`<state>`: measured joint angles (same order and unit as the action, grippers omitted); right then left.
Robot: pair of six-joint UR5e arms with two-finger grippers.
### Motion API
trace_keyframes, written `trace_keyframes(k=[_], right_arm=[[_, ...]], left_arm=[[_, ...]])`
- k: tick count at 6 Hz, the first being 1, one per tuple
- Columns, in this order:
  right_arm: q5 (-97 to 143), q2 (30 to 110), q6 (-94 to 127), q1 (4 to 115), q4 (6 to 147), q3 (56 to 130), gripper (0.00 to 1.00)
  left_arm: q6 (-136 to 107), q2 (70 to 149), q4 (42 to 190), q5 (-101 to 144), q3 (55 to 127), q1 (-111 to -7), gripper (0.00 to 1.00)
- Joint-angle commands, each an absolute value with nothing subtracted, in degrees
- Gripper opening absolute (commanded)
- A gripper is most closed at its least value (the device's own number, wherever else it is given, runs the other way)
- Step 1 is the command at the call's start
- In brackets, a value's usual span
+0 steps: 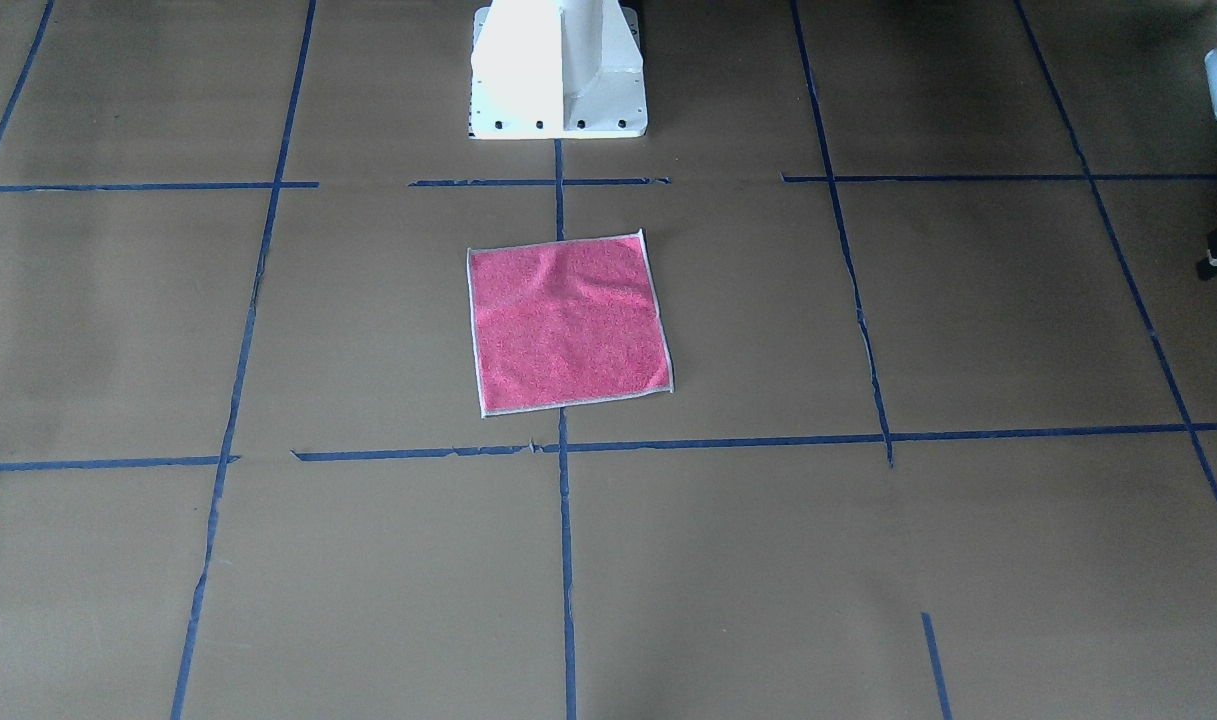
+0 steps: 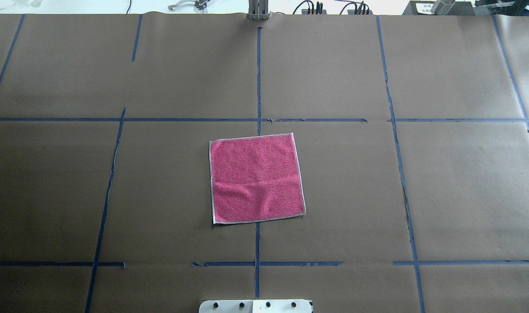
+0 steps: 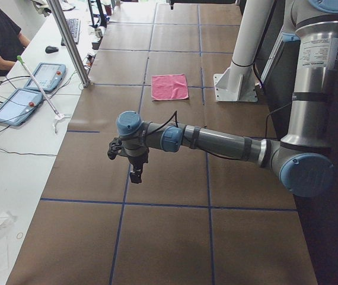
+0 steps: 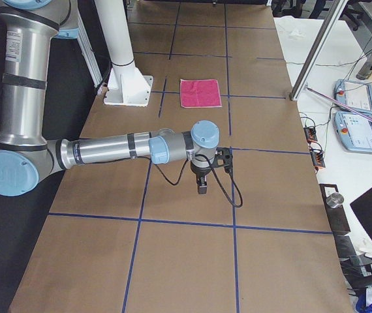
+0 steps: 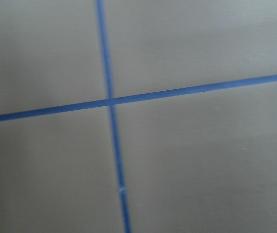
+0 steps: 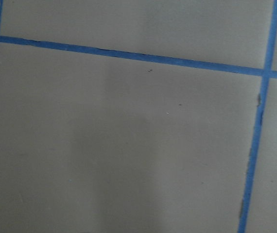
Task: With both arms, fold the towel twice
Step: 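Move the left and right grippers down to the towel's nearer corners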
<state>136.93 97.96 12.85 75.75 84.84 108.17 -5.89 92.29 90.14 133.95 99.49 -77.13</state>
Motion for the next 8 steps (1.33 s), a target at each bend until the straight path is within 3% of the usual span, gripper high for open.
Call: trace_keyframes(k=[1, 4, 8], right_arm=[[136.85, 96.25, 22.54, 69.11, 82.80, 111.95, 1.00], [135.54, 93.97, 41.47, 59.29, 71.96, 114.52, 1.00], [117.98, 82.28, 69.40, 38.62, 71.72, 114.87, 0.98]], left_arm=[[-21.00, 95.25, 95.42, 134.12, 102.73, -66.95, 1.00], [-54.06, 105.97, 95.19, 128.98, 107.30, -48.23, 1.00], [-77.38, 109.94, 95.19, 123.61, 111.36, -38.61, 1.00]])
